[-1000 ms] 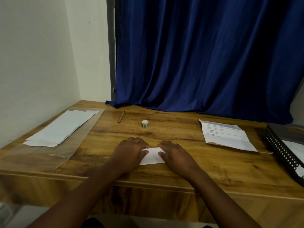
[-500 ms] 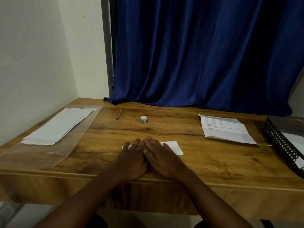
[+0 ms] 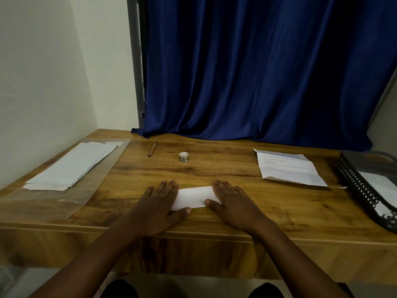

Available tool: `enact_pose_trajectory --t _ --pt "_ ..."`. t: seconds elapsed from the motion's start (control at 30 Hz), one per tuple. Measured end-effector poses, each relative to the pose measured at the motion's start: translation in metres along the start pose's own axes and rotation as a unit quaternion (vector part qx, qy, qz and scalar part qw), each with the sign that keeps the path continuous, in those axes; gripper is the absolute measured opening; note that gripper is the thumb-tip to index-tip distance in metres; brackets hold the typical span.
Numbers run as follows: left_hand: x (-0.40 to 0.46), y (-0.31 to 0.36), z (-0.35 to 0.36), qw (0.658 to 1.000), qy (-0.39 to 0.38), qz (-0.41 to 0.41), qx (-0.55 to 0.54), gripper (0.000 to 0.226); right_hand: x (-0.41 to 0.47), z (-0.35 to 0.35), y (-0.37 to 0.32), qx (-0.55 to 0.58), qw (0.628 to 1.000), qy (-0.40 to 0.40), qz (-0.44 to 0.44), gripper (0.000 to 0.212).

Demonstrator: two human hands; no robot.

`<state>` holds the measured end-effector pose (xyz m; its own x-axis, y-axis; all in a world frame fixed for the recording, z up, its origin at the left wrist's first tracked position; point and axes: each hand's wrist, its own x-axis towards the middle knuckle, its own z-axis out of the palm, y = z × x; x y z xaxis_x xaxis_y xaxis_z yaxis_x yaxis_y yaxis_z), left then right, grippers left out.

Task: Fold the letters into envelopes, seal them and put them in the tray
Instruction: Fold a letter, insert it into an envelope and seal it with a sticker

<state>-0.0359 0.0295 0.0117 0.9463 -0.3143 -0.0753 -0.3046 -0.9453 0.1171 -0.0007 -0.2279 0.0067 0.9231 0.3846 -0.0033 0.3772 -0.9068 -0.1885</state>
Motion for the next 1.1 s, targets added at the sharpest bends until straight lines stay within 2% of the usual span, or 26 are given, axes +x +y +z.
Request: enact_pose_trajectory --t 0.1,0.2,0.33,0.4,0.47,0.53,0.57,0.67,0.8,0.87,0.97,1.03,1.1 --pt "-0.017 -0.001 0.002 0.999 -0.006 0.039 0.016 0.114 -0.016 -0.001 -0.002 0.001 1.000 0.008 0.000 0.081" --pt "-0.042 -0.003 0.011 0.997 0.029 0.071 0.032 0.112 -0.038 -0.002 -0.004 0.020 1.000 -0.001 -0.014 0.088" --pt "-0.060 -0.025 0.030 0.973 0.160 0.129 -0.102 0.071 -0.065 -0.002 -0.010 -0.042 0.998 0.001 -0.050 0.104" --pt "-0.063 -0.031 0.030 0.951 0.192 0.154 -0.187 0.060 -0.073 -0.003 -0.012 -0.079 0.994 0.027 -0.064 0.097" --pt "-0.062 -0.029 0.022 0.925 0.214 0.166 -0.268 0.051 -0.076 -0.007 -0.015 -0.131 0.983 0.079 -0.098 0.079" --pt "-0.060 -0.021 0.008 0.900 0.235 0.164 -0.328 0.024 -0.073 -0.017 -0.025 -0.143 0.973 0.123 -0.130 0.067" --pt "-0.060 -0.018 -0.001 0.894 0.243 0.156 -0.342 0.012 -0.071 -0.027 -0.034 -0.123 0.975 0.122 -0.138 0.060" --pt "-0.059 -0.012 -0.023 0.889 0.248 0.113 -0.368 0.006 -0.060 -0.060 -0.062 -0.005 0.982 0.106 -0.158 0.034" --pt "-0.060 -0.018 -0.055 0.859 0.328 0.067 -0.388 0.030 -0.021 -0.088 -0.081 0.176 0.972 0.080 -0.134 0.022" --pt "-0.059 -0.040 -0.066 0.846 0.371 0.048 -0.381 0.036 0.006 -0.088 -0.079 0.296 0.947 0.055 -0.113 0.022" --pt "-0.057 -0.096 -0.074 0.865 0.378 -0.038 -0.329 0.029 0.042 -0.076 -0.071 0.462 0.883 -0.057 -0.060 0.028" --pt "-0.055 -0.139 -0.076 0.881 0.366 -0.118 -0.275 0.024 0.063 -0.062 -0.065 0.521 0.842 -0.137 -0.010 0.031" --pt "-0.055 -0.178 -0.077 0.883 0.352 -0.190 -0.246 0.022 0.077 -0.048 -0.062 0.557 0.810 -0.177 0.033 0.039"
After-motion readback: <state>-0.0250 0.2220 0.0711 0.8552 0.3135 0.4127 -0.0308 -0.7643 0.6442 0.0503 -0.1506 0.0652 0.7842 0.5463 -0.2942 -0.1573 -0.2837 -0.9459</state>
